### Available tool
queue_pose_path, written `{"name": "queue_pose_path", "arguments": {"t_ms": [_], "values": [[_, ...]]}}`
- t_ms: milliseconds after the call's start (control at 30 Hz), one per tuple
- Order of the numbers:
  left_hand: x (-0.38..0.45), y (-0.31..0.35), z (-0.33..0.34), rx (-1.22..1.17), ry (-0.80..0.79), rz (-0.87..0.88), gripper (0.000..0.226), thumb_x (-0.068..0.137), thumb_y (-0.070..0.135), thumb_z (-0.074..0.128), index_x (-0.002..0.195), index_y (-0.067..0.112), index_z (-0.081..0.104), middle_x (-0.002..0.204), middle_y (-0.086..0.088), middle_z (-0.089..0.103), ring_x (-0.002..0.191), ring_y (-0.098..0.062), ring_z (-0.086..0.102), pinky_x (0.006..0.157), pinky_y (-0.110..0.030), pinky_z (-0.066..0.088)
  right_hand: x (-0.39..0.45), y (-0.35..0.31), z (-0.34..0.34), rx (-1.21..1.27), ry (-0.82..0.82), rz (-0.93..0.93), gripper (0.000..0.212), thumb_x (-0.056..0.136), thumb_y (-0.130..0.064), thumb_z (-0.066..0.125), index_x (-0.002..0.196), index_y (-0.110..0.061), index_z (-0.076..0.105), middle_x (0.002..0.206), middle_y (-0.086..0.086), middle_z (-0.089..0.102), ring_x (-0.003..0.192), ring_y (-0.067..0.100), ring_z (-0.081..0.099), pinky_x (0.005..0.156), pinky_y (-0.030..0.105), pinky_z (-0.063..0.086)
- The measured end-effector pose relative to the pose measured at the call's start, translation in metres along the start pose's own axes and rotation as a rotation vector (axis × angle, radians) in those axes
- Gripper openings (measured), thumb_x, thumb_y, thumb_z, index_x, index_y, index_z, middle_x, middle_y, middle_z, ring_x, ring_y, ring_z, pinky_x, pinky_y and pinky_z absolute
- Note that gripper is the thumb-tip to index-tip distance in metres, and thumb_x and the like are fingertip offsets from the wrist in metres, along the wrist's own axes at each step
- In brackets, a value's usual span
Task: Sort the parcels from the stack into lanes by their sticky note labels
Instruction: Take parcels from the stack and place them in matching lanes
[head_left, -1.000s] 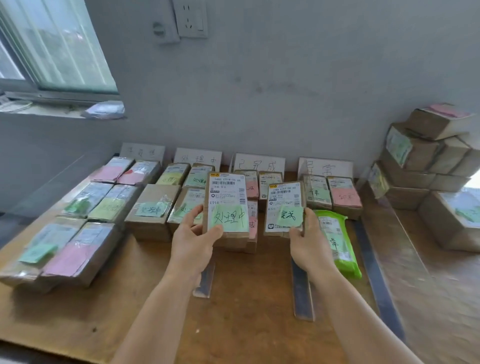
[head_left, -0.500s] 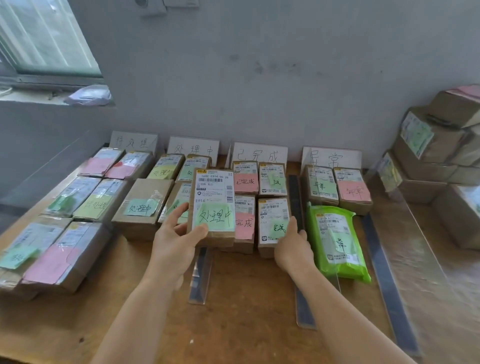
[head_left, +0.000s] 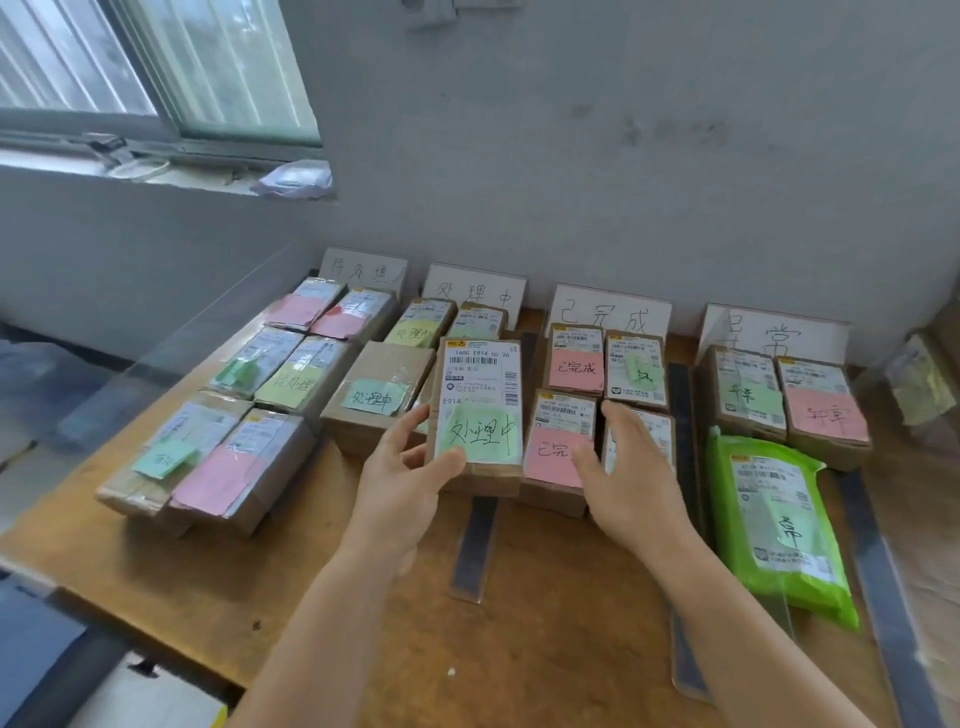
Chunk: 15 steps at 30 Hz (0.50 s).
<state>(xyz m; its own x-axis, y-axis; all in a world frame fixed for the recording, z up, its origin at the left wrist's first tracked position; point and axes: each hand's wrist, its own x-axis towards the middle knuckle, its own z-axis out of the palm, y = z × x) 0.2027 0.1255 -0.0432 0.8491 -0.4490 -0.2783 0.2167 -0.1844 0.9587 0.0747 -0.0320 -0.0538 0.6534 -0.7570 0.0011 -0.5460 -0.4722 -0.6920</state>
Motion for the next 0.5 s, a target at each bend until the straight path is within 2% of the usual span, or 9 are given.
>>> {"name": "queue_pose_path", "arguments": {"t_ms": [67, 100, 133, 167, 200, 300, 333, 433, 500], "values": [[-0.001, 0.000, -0.014, 0.009, -0.016, 0.008, 0.056, 0.082, 0.021, 0.074, 0.122, 0.051, 0.048, 0.090, 0.021, 0.070, 0.107, -0.006, 0.058, 0.089, -0.032, 0.049, -0.011, -0.033, 0.006, 0.061, -0.010, -0.137, 0.061, 0.095, -0.041, 0.049, 0.148, -0.026, 0.023, 0.151, -0.013, 0.029, 0.138, 0.005, 0.024, 0.108, 0.026, 0.023], [-0.001, 0.001, -0.022, 0.017, -0.028, 0.011, 0.056, 0.082, 0.022, 0.074, 0.122, 0.051, 0.048, 0.092, 0.021, 0.071, 0.107, -0.006, 0.058, 0.090, -0.033, 0.049, -0.017, -0.049, 0.012, 0.093, -0.041, -0.199, 0.061, 0.094, -0.042, 0.051, 0.147, -0.027, 0.026, 0.144, -0.020, 0.034, 0.132, -0.006, 0.026, 0.104, 0.018, 0.025], [-0.002, 0.001, -0.031, 0.023, -0.043, 0.012, 0.054, 0.082, 0.022, 0.073, 0.121, 0.051, 0.048, 0.095, 0.019, 0.071, 0.106, -0.006, 0.059, 0.089, -0.032, 0.049, -0.024, -0.064, 0.019, 0.128, -0.080, -0.252, 0.058, 0.093, -0.041, 0.053, 0.145, -0.028, 0.031, 0.132, -0.027, 0.038, 0.123, -0.018, 0.027, 0.097, 0.005, 0.025], [-0.001, 0.001, -0.042, 0.028, -0.057, 0.012, 0.052, 0.083, 0.022, 0.073, 0.120, 0.050, 0.049, 0.097, 0.016, 0.071, 0.103, -0.004, 0.060, 0.083, -0.027, 0.050, -0.030, -0.076, 0.028, 0.156, -0.122, -0.284, 0.054, 0.092, -0.039, 0.055, 0.142, -0.028, 0.035, 0.123, -0.030, 0.039, 0.117, -0.022, 0.031, 0.086, -0.004, 0.028], [0.000, 0.001, -0.053, 0.031, -0.066, 0.011, 0.051, 0.083, 0.021, 0.072, 0.119, 0.049, 0.049, 0.097, 0.015, 0.072, 0.099, -0.002, 0.062, 0.077, -0.022, 0.049, -0.035, -0.087, 0.038, 0.170, -0.158, -0.299, 0.053, 0.092, -0.037, 0.057, 0.141, -0.028, 0.037, 0.123, -0.030, 0.041, 0.117, -0.018, 0.036, 0.079, -0.006, 0.030], [0.002, -0.004, -0.089, 0.072, -0.061, -0.012, 0.050, 0.085, 0.019, 0.070, 0.123, 0.041, 0.048, 0.096, 0.013, 0.071, 0.096, -0.001, 0.061, 0.075, -0.023, 0.048, -0.048, -0.109, 0.075, 0.120, -0.177, -0.287, 0.056, 0.091, -0.030, 0.058, 0.142, -0.024, 0.036, 0.140, -0.014, 0.044, 0.126, 0.005, 0.042, 0.089, 0.006, 0.034], [0.003, -0.008, -0.100, 0.108, -0.063, -0.018, 0.051, 0.085, 0.019, 0.069, 0.126, 0.039, 0.047, 0.097, 0.014, 0.069, 0.097, -0.001, 0.059, 0.074, -0.023, 0.048, -0.051, -0.114, 0.088, 0.103, -0.182, -0.274, 0.053, 0.091, -0.028, 0.058, 0.140, -0.024, 0.039, 0.140, -0.011, 0.046, 0.124, 0.007, 0.045, 0.089, 0.011, 0.036], [0.007, -0.026, -0.129, 0.260, -0.079, -0.044, 0.054, 0.089, 0.022, 0.066, 0.135, 0.035, 0.041, 0.098, 0.020, 0.061, 0.089, 0.003, 0.056, 0.056, -0.012, 0.043, -0.063, -0.123, 0.125, 0.051, -0.261, -0.219, 0.050, 0.090, -0.024, 0.057, 0.138, -0.025, 0.042, 0.135, -0.007, 0.050, 0.119, 0.011, 0.049, 0.089, 0.021, 0.042], [0.011, -0.038, -0.142, 0.379, -0.090, -0.057, 0.056, 0.089, 0.023, 0.064, 0.139, 0.030, 0.040, 0.106, 0.015, 0.062, 0.084, 0.005, 0.057, 0.049, -0.008, 0.042, -0.068, -0.125, 0.147, -0.004, -0.303, -0.161, 0.051, 0.089, -0.022, 0.056, 0.138, -0.023, 0.040, 0.133, -0.003, 0.051, 0.118, 0.016, 0.051, 0.090, 0.027, 0.043]]}}
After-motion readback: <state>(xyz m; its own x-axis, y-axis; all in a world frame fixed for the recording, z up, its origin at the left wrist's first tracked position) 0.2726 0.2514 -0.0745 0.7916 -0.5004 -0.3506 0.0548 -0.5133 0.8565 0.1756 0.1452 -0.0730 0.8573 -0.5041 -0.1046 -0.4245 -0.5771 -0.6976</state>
